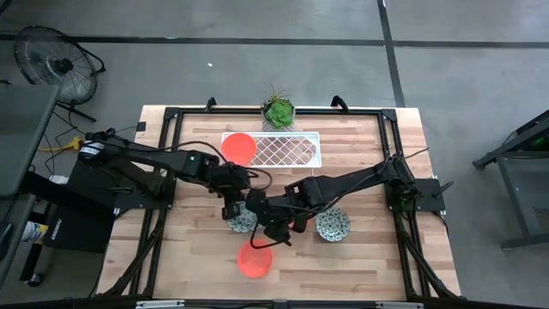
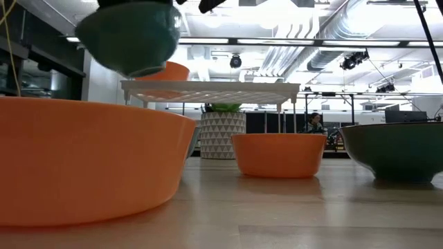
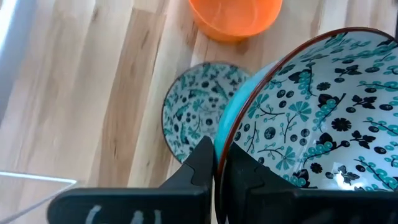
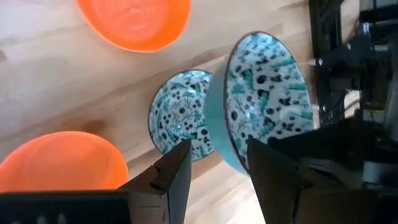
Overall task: Pick & Place Mini bowls
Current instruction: Put the bottom blue bowl on the shelf
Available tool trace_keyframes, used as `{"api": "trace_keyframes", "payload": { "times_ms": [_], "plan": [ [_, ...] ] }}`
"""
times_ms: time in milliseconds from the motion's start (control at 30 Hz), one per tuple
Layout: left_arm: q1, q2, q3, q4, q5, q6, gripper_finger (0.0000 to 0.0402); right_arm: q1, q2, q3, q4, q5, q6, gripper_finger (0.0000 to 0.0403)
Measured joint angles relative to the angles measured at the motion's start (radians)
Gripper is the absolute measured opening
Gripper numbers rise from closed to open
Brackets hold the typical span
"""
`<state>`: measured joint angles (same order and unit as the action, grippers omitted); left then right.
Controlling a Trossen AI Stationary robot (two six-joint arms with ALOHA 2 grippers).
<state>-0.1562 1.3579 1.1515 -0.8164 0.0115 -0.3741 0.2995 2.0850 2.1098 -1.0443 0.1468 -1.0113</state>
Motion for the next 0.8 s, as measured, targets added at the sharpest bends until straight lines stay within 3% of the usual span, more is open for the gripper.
{"api": "trace_keyframes", "payload": {
  "times_ms": [267, 400, 567, 800],
  "plan": [
    [0.000, 0.003, 0.001, 0.029, 0.006, 0.024, 0.0005, 0.004, -0.002, 0.000, -0.013, 0.039, -0.028, 0.0145],
    [0.014, 0.003, 0.001, 0.064, -0.040, -0.023, 0.0005, 0.009, -0.031, 0.000, 0.001, 0.089, 0.101, 0.0145],
    [0.015, 0.003, 0.001, 0.121, -0.119, -0.049, 0.0005, 0.014, -0.096, 0.000, 0.019, 0.123, 0.553, 0.0145],
    [0.012, 0.003, 0.001, 0.123, -0.189, -0.058, 0.0005, 0.016, -0.182, 0.000, -0.143, 0.243, 1.386, 0.0145]
  ]
}}
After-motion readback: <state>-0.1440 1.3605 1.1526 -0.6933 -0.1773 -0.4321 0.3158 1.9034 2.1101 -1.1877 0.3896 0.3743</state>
